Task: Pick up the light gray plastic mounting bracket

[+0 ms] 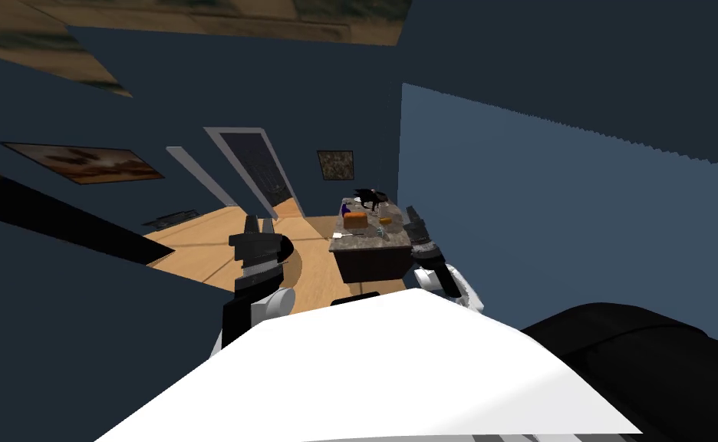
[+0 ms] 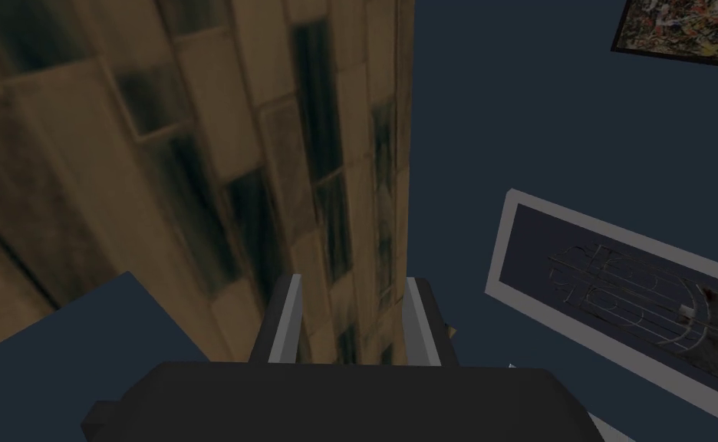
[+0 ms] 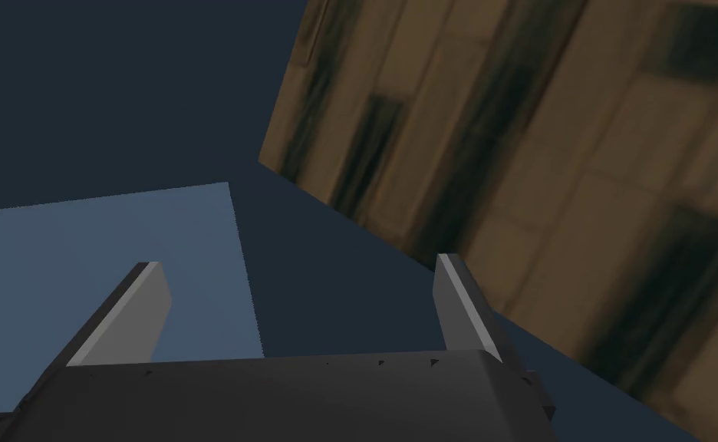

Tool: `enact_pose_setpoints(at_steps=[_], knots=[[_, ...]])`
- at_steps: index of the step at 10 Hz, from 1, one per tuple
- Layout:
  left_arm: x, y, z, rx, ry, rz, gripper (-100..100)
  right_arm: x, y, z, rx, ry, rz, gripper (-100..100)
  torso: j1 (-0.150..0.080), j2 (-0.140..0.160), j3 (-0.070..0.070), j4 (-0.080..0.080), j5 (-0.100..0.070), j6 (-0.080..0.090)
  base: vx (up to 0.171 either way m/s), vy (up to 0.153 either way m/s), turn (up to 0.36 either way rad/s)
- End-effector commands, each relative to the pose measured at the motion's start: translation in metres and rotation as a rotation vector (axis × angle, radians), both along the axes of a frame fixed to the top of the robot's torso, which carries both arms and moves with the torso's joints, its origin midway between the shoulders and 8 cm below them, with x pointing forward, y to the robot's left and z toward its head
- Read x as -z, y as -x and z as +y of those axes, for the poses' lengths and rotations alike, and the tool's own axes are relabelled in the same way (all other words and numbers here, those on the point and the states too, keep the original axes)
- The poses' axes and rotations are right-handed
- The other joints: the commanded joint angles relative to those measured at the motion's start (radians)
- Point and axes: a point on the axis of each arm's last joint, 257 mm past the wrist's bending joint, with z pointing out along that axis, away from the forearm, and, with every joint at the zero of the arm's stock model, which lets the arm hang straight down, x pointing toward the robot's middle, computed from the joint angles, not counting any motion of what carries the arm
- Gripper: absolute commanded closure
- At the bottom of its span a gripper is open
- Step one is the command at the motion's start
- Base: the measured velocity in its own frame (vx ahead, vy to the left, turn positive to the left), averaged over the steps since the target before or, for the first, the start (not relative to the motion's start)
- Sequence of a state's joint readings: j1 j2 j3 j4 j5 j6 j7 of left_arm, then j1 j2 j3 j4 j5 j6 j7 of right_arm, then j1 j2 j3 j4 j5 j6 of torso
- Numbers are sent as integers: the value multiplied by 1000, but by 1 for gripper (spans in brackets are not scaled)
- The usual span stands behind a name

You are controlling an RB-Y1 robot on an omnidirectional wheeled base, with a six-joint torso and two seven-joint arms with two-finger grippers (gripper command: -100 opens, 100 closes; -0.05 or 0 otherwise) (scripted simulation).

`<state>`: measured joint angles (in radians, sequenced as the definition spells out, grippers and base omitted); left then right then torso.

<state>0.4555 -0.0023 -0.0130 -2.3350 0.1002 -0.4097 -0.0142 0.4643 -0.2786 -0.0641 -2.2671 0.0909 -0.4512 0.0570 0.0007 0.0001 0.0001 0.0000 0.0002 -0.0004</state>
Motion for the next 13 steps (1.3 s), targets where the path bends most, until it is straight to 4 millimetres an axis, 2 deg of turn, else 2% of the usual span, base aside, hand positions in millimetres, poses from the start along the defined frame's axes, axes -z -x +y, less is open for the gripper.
enact_pose_setpoints(at_steps=[1,3,4,6,7,9,10,11,12,13], knots=[[0,0,0,0,0,0,0,5,-5,-2,0,27,20,-100,0,0,0,0,0,0,-2,11,72],[0,0,0,0,0,0,0,25,-17,-14,20,88,85,-100,0,0,0,0,0,0,-4,18,159],[0,0,0,0,0,0,0,25,-17,-13,14,101,87,-100,0,0,0,0,0,0,-3,15,86],[0,0,0,0,0,0,0,46,-30,-29,40,165,158,-100,0,0,0,0,0,0,0,24,186],[0,0,0,0,0,0,0,46,-30,-28,35,179,159,-100,0,0,0,0,0,0,2,19,59],[0,0,0,0,0,0,0,69,-42,-48,68,245,236,-100,1,-1,0,0,0,0,4,34,173],[0,0,0,0,0,0,0,69,-42,-47,63,260,238,-100,1,-1,-1,0,0,0,7,24,87],[0,0,0,0,0,0,0,81,-48,-59,82,294,278,-100,1,-1,0,0,0,1,9,25,112],[0,0,0,0,0,0,0,81,-49,-58,79,303,279,-100,1,-1,0,0,0,0,8,19,69],[0,0,0,0,0,0,0,93,-54,-70,97,346,322,-100,0,-1,0,0,0,1,10,29,157]])
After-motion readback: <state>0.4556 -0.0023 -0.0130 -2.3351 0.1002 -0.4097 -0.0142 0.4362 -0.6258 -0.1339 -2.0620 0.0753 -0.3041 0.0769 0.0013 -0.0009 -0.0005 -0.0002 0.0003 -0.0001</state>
